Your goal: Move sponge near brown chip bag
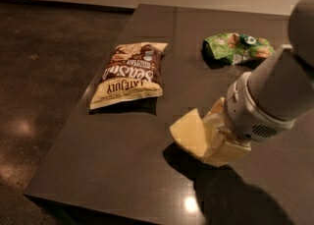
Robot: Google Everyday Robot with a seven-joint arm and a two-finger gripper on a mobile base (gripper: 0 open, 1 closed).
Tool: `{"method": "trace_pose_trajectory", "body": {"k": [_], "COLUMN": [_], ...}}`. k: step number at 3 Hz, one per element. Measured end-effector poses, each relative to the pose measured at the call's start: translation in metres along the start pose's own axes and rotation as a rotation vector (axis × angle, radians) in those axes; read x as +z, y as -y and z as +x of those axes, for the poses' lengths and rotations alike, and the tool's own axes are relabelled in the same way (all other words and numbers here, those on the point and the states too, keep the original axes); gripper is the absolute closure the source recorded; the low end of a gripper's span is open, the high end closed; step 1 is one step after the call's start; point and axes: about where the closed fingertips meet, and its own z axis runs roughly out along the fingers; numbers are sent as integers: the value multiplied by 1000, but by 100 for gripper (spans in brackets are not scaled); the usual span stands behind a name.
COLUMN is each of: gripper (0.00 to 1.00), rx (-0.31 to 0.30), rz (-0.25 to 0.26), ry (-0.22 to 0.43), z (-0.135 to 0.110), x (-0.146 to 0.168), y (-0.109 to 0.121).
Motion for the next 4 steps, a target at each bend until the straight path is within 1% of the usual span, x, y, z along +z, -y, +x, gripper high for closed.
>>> {"method": "trace_pose_trajectory", "body": {"k": [1, 3, 4], "gripper": [100, 100, 85], "rx": [18, 42, 47], "rz": [0, -15, -27], "ry": [5, 2, -5], "z": [-24, -60, -71], "x": [10, 31, 41], "y": [16, 36, 42]}}
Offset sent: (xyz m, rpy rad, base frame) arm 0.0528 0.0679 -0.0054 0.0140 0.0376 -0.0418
